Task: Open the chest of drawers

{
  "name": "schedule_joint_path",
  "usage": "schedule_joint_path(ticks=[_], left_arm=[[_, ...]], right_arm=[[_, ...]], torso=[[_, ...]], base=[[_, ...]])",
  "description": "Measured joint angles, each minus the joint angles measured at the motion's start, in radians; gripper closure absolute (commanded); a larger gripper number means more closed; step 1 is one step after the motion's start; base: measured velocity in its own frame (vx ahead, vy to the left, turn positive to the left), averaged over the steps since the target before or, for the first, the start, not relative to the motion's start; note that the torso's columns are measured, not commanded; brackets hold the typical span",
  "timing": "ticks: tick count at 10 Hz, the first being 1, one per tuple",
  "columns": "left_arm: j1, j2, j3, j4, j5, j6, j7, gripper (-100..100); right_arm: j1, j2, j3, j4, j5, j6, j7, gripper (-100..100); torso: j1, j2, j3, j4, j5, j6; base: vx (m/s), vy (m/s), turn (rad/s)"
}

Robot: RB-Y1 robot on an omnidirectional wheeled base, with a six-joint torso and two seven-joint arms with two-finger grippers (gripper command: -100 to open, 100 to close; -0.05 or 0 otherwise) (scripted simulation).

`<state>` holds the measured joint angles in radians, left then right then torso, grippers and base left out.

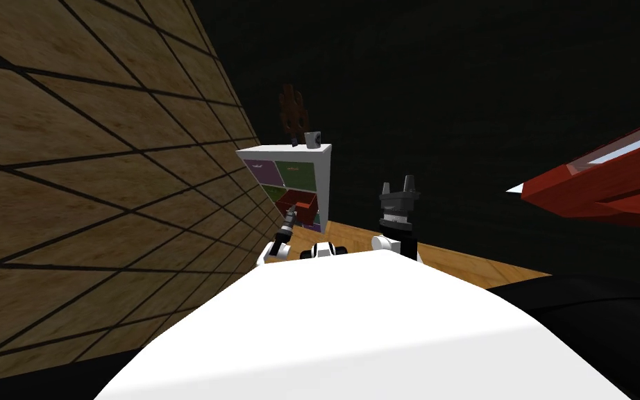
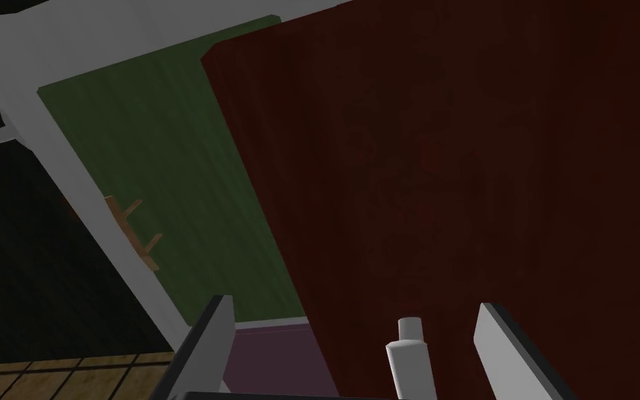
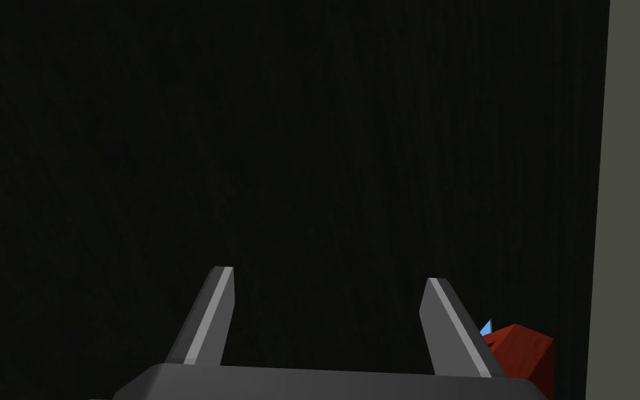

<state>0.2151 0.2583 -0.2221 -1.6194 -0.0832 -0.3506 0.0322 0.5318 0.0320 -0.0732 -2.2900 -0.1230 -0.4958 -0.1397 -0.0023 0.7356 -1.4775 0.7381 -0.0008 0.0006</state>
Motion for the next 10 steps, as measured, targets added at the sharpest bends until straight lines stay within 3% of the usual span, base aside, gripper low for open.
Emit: schedule_joint_path(ticks=[5,6,10], left_arm=[[-0.008,0.030,0.000,-0.101,0.007,0.109,0.024,-100],[-0.008,0.031,0.000,-0.103,0.007,0.114,0.025,0],[-0.006,0.031,0.000,-0.100,0.007,0.116,0.025,0]], right_arm=[[0.000,0.000,0.000,0.000,0.000,0.000,0.000,0],[0.000,0.000,0.000,0.000,0.000,0.000,0.000,0],[0.000,0.000,0.000,0.000,0.000,0.000,0.000,0]], torso=[[0.001,0.006,0.003,0.003,-0.001,-0.001],[0.001,0.005,0.003,0.002,0.000,-0.001],[0.002,0.003,0.002,0.001,0.001,-0.001]], base=[[-0.018,-0.008,0.000],[0.000,0.000,0.000],[0.000,0.000,0.000]])
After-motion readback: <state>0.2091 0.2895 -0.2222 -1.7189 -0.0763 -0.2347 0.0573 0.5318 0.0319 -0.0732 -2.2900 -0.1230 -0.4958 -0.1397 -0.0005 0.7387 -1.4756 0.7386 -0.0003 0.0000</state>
